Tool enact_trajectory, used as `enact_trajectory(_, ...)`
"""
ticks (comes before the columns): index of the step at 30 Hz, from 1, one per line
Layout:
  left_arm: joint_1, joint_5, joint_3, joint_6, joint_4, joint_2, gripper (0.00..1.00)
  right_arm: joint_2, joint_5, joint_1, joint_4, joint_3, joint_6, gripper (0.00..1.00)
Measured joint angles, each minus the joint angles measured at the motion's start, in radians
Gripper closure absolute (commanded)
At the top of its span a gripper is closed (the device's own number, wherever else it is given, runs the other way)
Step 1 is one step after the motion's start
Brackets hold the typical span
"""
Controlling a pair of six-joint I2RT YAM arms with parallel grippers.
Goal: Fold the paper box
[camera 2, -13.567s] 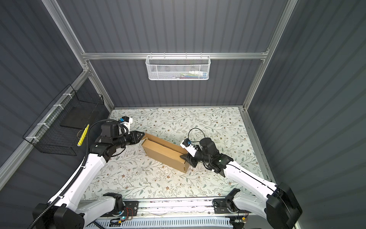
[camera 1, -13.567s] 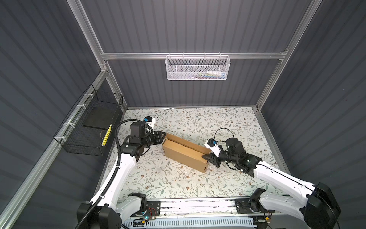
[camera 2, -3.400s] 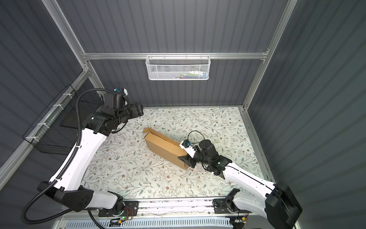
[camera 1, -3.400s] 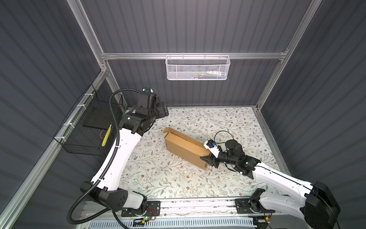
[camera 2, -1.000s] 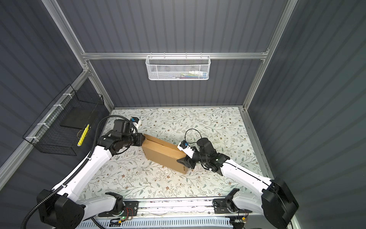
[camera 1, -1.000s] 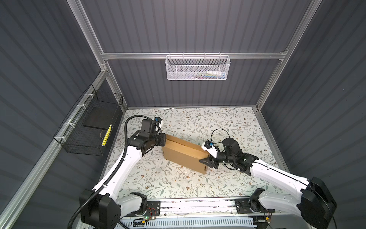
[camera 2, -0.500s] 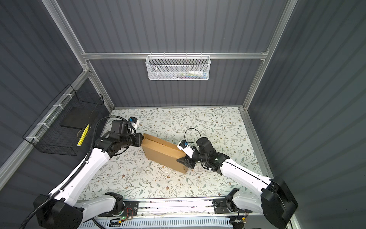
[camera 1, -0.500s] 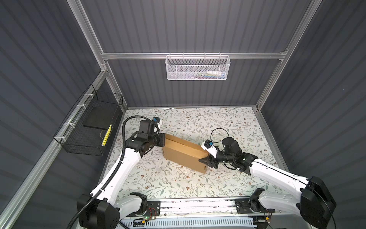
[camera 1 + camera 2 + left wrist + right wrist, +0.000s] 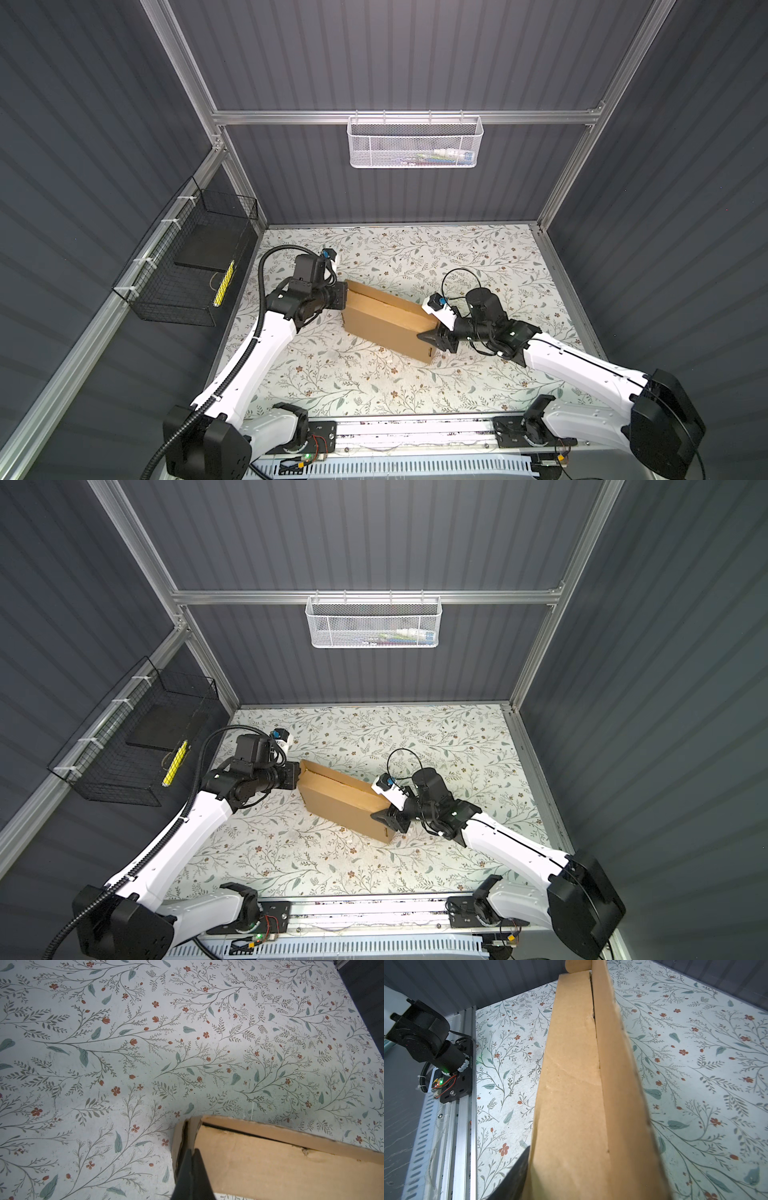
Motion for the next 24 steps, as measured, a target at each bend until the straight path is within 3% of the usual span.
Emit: enact_trajectory(24,0.000,-0.049,-0.111,0.011,0.102,-0.075,1.00,0.004,0.000,0.000,-0.010,0.010,-0.008,0.60)
